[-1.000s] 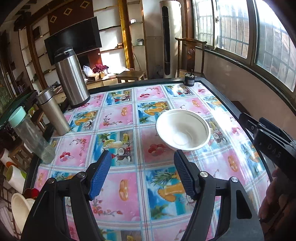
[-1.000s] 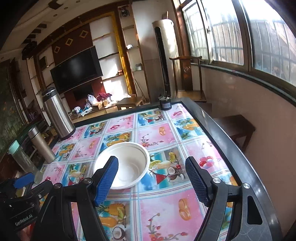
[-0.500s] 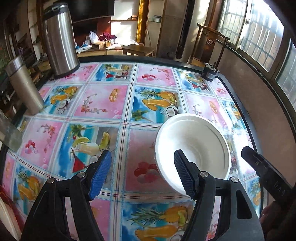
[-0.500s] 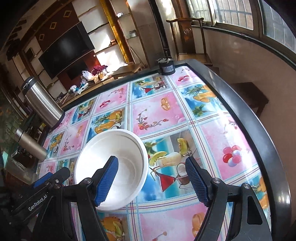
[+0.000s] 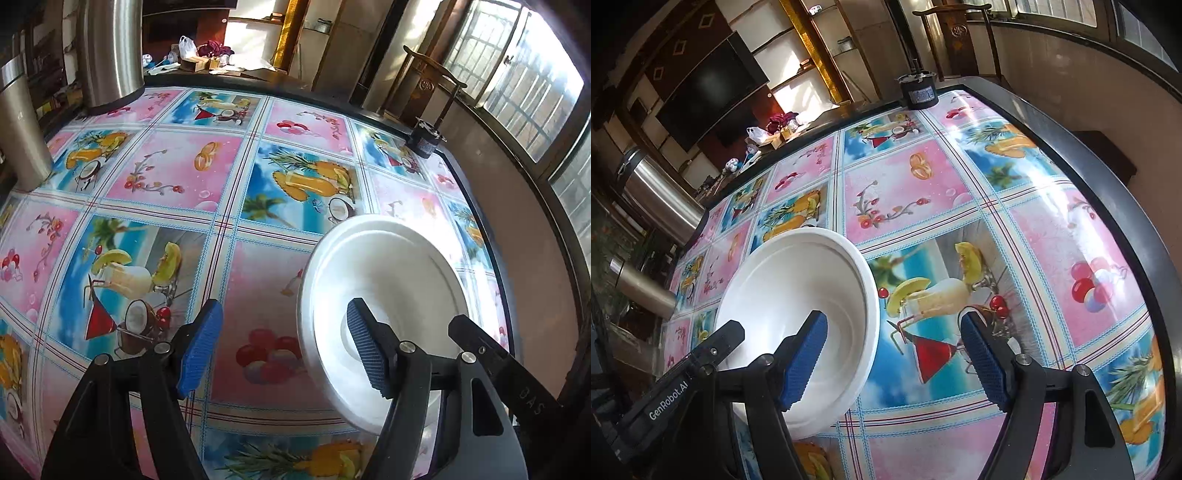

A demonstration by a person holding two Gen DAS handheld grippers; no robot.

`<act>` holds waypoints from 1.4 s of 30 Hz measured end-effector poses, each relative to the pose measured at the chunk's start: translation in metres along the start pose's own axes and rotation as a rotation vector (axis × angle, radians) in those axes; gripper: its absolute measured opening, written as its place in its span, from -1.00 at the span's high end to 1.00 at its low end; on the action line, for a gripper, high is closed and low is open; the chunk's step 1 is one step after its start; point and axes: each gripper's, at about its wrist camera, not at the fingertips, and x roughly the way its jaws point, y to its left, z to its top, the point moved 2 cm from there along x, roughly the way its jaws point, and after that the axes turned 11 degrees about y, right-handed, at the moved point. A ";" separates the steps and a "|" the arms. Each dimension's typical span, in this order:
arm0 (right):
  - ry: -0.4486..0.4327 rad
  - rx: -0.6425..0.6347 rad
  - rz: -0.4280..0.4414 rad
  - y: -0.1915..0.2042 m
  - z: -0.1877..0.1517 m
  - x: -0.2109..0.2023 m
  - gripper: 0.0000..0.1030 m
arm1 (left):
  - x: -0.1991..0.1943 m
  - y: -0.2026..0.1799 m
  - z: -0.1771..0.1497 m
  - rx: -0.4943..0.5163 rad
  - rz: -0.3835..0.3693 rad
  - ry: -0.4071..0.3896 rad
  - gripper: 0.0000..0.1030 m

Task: Organize plates and bowls
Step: 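Hold both open grippers around the larger white bowl rim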

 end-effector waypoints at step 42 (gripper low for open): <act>-0.074 0.030 -0.036 -0.003 -0.001 -0.003 -0.31 | -0.035 -0.043 -0.019 0.206 0.086 -0.293 -0.35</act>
